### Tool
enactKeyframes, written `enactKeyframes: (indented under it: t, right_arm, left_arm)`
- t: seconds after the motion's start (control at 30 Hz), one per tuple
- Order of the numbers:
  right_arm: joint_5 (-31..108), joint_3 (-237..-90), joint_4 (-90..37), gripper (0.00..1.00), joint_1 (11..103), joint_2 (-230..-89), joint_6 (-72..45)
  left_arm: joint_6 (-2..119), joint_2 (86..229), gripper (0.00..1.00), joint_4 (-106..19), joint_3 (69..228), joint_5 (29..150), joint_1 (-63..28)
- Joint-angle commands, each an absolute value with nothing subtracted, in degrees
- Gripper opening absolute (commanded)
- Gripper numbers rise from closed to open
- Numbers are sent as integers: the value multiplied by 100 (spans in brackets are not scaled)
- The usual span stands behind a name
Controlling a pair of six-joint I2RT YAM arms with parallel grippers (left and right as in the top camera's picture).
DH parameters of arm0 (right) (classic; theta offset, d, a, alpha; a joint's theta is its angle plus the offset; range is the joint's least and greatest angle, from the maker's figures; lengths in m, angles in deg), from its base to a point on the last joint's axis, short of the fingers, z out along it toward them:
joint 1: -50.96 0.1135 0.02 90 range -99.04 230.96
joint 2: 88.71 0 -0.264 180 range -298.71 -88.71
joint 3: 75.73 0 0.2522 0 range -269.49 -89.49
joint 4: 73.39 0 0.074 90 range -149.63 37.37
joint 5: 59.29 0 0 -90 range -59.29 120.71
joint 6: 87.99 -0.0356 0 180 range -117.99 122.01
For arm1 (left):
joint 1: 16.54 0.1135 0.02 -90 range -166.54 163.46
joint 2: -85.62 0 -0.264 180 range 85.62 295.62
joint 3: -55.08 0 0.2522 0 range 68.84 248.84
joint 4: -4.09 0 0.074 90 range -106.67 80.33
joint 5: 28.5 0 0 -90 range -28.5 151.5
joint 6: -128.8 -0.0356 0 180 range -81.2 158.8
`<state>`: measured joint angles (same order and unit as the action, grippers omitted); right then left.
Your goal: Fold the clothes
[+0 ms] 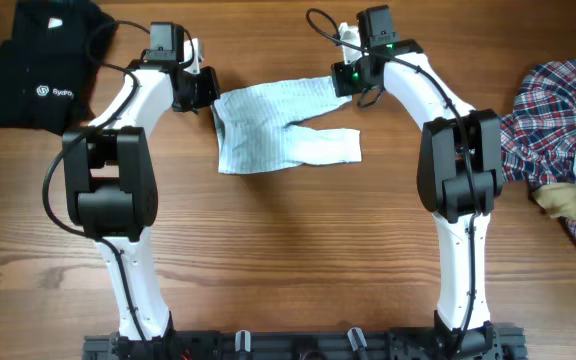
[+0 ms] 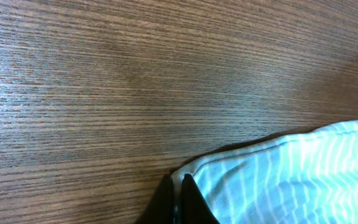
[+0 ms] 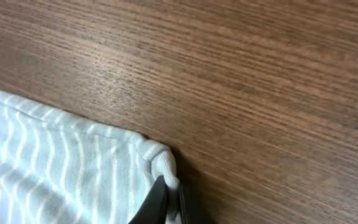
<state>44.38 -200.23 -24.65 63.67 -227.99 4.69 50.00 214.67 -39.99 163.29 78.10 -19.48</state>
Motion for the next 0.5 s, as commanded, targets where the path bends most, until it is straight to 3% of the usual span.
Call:
enactKeyframes:
  t: [0.0, 0.47]
  right_arm:
    - [4228, -19953, -2548, 4, 6365, -22906, 318]
    - [4637, -19953, -2461, 5, 6365, -22659, 180]
  left_arm:
    - [4948, 21443, 4, -4015, 16336, 7882, -1981]
    - [4945, 21030, 4, -4406, 16336, 7996, -2140]
